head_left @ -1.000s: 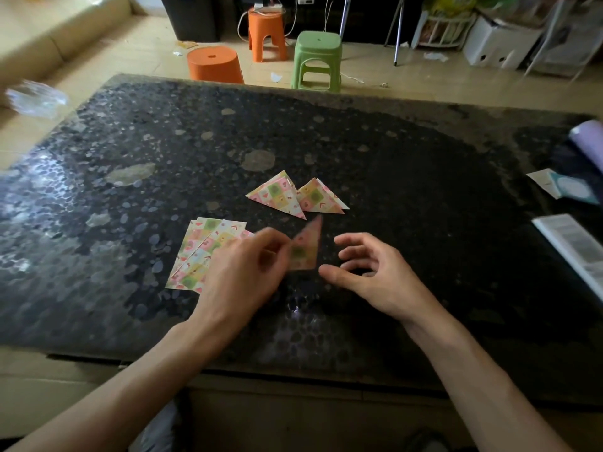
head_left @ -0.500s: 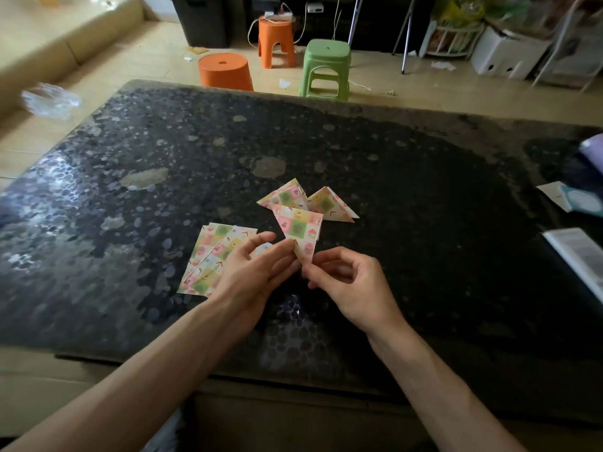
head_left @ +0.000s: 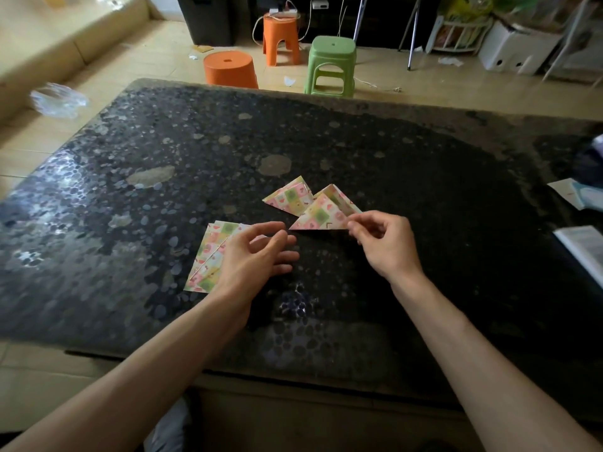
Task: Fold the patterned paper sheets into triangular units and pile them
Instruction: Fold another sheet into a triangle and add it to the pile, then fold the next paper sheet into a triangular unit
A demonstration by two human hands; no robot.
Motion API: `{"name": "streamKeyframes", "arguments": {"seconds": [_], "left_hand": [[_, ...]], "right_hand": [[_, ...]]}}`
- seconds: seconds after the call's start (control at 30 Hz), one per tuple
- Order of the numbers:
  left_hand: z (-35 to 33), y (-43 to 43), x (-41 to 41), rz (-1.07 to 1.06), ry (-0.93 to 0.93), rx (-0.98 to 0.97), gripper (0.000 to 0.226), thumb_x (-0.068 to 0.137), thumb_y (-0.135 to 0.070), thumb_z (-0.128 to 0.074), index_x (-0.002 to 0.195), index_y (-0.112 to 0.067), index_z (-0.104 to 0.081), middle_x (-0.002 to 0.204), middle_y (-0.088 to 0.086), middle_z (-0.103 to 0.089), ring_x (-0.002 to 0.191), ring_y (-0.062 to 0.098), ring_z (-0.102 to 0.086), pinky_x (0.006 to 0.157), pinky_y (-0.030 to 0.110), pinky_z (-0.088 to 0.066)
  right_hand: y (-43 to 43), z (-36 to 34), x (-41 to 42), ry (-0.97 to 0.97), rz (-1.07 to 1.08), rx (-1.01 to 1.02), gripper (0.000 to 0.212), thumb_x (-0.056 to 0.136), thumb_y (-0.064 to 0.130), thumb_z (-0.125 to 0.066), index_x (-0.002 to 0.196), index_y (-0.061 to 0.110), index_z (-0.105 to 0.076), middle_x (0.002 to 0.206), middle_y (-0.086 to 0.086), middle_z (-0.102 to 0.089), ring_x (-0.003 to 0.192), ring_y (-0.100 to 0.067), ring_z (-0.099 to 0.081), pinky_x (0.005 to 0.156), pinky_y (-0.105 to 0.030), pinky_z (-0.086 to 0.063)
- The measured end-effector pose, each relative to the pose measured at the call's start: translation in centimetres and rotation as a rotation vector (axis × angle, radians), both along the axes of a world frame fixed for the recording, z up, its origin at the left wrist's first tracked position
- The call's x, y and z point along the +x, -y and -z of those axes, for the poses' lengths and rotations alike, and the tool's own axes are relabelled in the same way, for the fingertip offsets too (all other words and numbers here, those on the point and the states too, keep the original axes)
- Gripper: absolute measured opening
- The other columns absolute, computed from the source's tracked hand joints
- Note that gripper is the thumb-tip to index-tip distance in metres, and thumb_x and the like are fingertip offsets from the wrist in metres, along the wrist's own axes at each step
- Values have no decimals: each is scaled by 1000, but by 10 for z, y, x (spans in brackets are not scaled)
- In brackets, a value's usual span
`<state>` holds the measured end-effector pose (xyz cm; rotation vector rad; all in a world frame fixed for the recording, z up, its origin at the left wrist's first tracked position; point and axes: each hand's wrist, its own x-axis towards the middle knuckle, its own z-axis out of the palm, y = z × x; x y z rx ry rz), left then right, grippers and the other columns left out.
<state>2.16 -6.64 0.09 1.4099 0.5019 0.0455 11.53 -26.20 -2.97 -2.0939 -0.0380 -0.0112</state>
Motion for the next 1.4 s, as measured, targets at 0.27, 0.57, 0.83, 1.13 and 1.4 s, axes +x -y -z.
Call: {"name": "streamKeyframes", "arguments": {"seconds": [0.27,0.57,0.83,1.13,1.4], "left_hand": [[-9,-36,4,-63,40,212,16,99,-19,-67,115,-21,-71,98,0,-78,84,15,-76,65,22,-57],[3,-92,0,239,-159,961,36,79,-41,-85,109,-36,-66,103,-13,-66,92,4,-65,79,30,-55],[18,-102,-11,313,-265,1286,83,62,-77,-79,130,-37,-53,116,-10,-59,107,13,-59,90,38,-50],[21,-92,-10,315,-238,1276,76,62,-76,-79,121,-32,-58,106,-11,-65,105,18,-60,89,39,-47],[20,-83,-3,353,-214,1135,58,62,-65,-85,101,-31,-58,97,-14,-54,98,13,-55,77,29,-40]], "right_hand": [[-6,3,15,192,130,-352,16,93,38,-74,100,25,-72,82,11,-68,76,-9,-66,68,-34,-57],[-34,6,-18,296,-80,-280,10,92,33,-73,98,29,-66,90,16,-62,72,-1,-58,65,-20,-51],[-85,18,-44,192,-284,-401,62,82,68,-72,127,27,-65,118,8,-53,116,-12,-47,98,-27,-44],[-108,7,-54,83,-280,-444,48,81,58,-79,118,30,-66,128,4,-46,124,-18,-39,106,-29,-36],[-96,7,-59,154,-289,-554,63,82,67,-72,132,30,-60,135,6,-49,126,-19,-40,101,-34,-36]]}}
